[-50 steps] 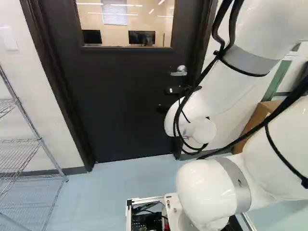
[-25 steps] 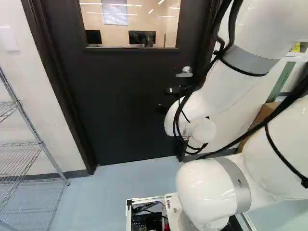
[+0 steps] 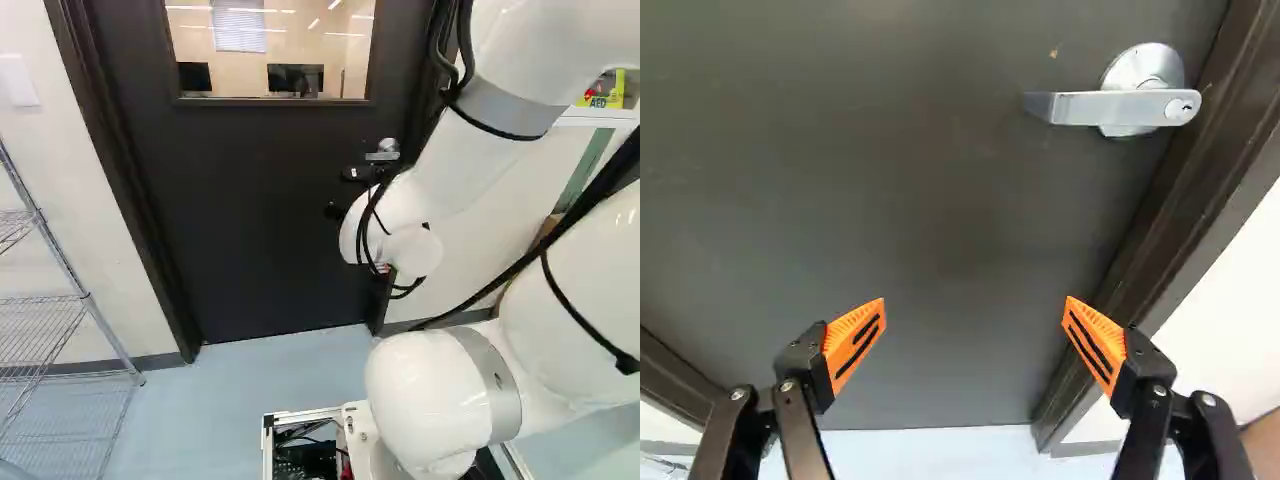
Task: Open the door and move inside
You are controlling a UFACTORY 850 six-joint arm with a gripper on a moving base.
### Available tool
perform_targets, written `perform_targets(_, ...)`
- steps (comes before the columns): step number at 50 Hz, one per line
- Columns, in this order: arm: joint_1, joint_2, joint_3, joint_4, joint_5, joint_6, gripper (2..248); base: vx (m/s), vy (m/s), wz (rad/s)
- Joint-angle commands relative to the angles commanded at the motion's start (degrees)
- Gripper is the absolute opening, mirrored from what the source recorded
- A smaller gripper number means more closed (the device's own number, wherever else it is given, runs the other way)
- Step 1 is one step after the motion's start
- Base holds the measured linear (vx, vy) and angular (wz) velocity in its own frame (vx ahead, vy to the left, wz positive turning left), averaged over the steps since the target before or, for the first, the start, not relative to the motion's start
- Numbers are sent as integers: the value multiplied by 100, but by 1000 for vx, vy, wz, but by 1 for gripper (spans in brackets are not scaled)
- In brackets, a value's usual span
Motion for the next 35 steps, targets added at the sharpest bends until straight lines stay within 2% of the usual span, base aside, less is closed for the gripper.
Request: perform_targets(35, 1, -94, -579, 0, 0, 0, 247, 0, 0, 0)
